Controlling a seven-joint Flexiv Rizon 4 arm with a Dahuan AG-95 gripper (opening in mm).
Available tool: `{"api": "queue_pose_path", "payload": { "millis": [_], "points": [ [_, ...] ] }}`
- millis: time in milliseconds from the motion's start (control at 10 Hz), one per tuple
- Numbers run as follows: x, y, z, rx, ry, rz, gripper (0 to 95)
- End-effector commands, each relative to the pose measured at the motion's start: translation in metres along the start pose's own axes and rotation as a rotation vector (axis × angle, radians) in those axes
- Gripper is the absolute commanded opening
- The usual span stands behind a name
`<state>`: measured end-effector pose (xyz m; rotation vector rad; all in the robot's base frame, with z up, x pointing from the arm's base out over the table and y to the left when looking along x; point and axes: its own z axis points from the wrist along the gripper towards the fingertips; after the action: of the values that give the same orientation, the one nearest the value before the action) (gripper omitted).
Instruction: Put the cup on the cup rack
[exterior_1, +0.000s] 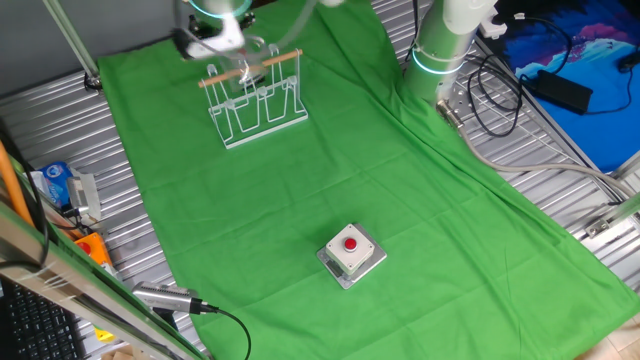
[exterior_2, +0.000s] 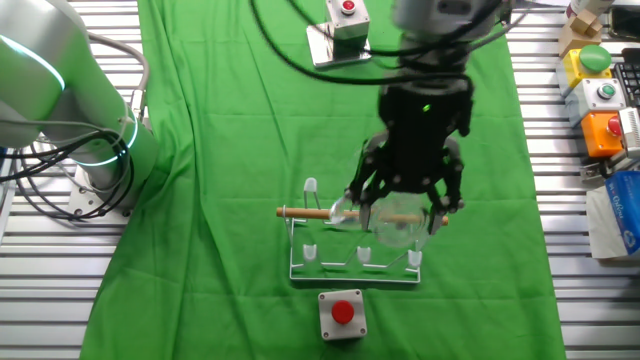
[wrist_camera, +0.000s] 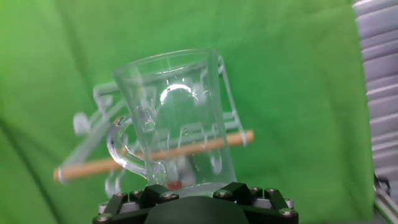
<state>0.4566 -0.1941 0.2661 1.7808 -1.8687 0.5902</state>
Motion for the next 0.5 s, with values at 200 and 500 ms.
{"api": "queue_pose_path", "payload": {
  "millis": [200,500],
  "points": [
    [0.0,-0.002,0.014,0.005,0.057,-0.027,0.0],
    [-0.013,-0.003,0.013,-0.004,0.077,0.002,0.0]
  ]
}}
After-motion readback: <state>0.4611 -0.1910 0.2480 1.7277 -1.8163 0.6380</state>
